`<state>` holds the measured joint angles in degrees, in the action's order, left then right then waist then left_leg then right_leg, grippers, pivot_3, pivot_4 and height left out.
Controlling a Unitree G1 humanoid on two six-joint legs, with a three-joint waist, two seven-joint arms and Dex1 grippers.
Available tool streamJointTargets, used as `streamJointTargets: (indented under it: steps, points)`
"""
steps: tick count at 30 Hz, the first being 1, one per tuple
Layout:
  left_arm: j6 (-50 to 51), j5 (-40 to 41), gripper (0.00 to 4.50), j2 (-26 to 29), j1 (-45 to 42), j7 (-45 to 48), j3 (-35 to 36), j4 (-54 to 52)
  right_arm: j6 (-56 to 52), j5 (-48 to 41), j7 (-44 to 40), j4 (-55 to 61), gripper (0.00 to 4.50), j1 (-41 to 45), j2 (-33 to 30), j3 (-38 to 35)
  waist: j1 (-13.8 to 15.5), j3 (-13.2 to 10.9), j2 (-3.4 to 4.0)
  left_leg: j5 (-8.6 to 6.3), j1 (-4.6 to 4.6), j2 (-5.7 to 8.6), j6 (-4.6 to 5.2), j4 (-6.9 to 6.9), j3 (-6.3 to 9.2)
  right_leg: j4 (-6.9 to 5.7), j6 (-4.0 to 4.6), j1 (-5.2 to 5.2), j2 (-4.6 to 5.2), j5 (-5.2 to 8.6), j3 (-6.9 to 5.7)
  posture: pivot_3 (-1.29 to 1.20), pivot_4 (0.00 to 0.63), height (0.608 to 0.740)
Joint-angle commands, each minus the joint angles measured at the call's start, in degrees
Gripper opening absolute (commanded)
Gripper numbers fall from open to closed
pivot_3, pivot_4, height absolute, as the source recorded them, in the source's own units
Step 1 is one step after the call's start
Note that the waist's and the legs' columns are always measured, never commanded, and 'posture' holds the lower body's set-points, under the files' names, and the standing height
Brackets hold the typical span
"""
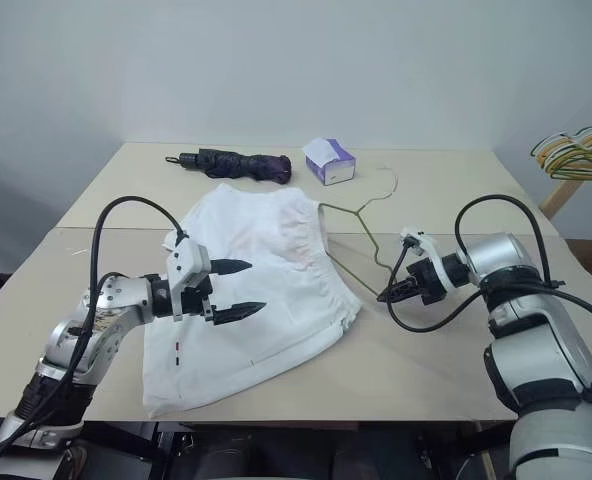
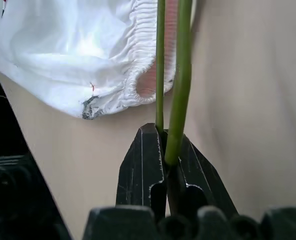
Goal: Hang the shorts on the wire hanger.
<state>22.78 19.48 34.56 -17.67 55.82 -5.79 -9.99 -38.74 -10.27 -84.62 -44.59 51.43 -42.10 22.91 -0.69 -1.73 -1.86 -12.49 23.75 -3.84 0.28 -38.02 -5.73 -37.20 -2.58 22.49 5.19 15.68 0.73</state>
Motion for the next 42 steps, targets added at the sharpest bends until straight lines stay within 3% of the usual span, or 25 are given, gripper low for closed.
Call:
streamJointTargets:
  steps: [1,4,12,15,19,24,33,36,42]
  points:
    - [-1.23,0.83,4.47,1.32,-0.76,0.83,2.19,-0.78,4.64,-0.12,4.82,10.82,0.00,-2.89,-0.78,-5.20,-0.07,-0.01,0.02,0.00,0.00,0.00,0.00,0.00,0.00,0.00,0.00,0.01,0.00,0.00,0.00,0.01,0.000,0.740]
    - [-1.56,2.04,4.47,2.93,-2.34,2.89,3.54,0.06,6.33,0.13,7.34,16.81,0.00,-5.11,-0.48,-6.68,-0.48,-0.02,0.06,0.00,-0.01,0.00,-0.01,0.00,-0.02,-0.04,0.01,0.04,0.00,0.00,0.03,0.01,0.000,0.740]
    - [-2.65,9.59,4.47,5.09,-12.53,9.98,10.75,5.60,28.01,6.33,13.43,23.14,0.00,-10.30,2.14,-5.83,-0.31,-0.03,0.07,0.01,0.00,-0.01,-0.01,0.00,-0.03,0.01,-0.01,0.01,-0.02,0.00,0.01,0.03,0.000,0.740]
    - [-6.22,7.13,4.47,7.35,-18.59,13.64,10.29,11.27,31.44,9.05,14.77,22.75,0.00,-9.75,3.57,-4.60,-0.22,-0.03,0.08,0.02,0.00,0.00,-0.01,0.00,-0.03,0.00,-0.02,-0.01,-0.04,0.00,0.00,0.03,0.000,0.740]
    - [-14.68,-1.44,4.47,11.80,-27.46,21.20,4.19,23.47,33.25,12.86,15.82,22.59,0.00,-8.32,4.68,-2.74,-0.17,-0.03,0.08,0.02,-0.03,0.00,-0.02,-0.02,-0.03,0.02,-0.02,-0.04,-0.06,0.00,-0.01,0.03,0.000,0.740]
    - [-26.04,-9.09,4.47,13.63,-35.82,32.66,-2.84,38.46,32.70,14.45,14.58,23.42,0.00,-7.06,5.70,-1.90,-0.30,-0.05,0.10,0.03,-0.01,0.00,-0.03,-0.01,-0.09,0.02,-0.02,-0.01,-0.06,0.00,0.00,0.02,0.000,0.740]
    - [-29.49,-7.31,4.47,11.39,-42.46,36.68,-12.29,47.93,28.64,16.24,14.08,24.43,0.00,-6.13,6.95,-1.73,-0.44,-0.06,0.12,0.03,0.14,-0.04,-0.02,-0.06,-0.10,-0.06,-0.02,0.18,-0.06,0.00,0.02,0.00,0.000,0.740]
    - [-28.88,-5.20,3.89,10.65,-43.39,36.68,-16.29,49.03,27.44,16.45,13.27,25.74,0.00,-6.99,6.51,-1.44,-0.53,-0.06,0.12,0.03,0.14,-0.04,-0.02,-0.07,-0.10,-0.09,-0.02,0.19,-0.06,0.00,0.03,0.00,0.000,0.740]
    - [-32.48,-9.55,1.98,6.91,-45.05,36.68,-18.02,54.32,25.71,16.67,12.83,27.68,0.00,-7.15,6.74,-1.51,-0.60,-0.06,0.12,0.02,0.63,-0.04,0.00,-0.44,-0.09,-0.53,-0.03,0.72,-0.05,0.01,0.08,-0.01,0.000,0.740]
